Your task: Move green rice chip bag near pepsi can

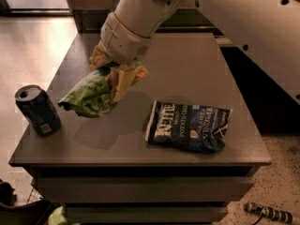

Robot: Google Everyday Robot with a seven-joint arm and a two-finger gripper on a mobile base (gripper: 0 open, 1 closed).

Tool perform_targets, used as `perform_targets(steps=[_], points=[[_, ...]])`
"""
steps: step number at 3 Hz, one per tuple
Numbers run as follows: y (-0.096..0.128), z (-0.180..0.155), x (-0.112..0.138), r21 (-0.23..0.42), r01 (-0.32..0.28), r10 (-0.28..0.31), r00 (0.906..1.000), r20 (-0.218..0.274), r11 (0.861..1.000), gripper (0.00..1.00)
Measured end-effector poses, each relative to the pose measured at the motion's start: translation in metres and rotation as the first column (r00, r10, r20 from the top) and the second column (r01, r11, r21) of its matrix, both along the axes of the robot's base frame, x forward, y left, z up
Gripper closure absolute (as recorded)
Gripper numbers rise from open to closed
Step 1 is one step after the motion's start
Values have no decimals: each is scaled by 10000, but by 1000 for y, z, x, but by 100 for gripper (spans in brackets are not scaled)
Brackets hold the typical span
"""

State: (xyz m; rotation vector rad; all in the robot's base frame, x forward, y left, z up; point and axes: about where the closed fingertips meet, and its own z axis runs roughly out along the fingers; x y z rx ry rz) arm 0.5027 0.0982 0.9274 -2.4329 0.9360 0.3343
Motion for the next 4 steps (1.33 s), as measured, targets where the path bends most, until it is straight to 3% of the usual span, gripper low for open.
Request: perform_targets(steps=[1, 4], points=[[11, -5, -17, 63, -1692, 1692, 9856, 45, 9856, 98], [15, -4, -17, 94, -1555, 1554, 9878, 110, 9878, 30]])
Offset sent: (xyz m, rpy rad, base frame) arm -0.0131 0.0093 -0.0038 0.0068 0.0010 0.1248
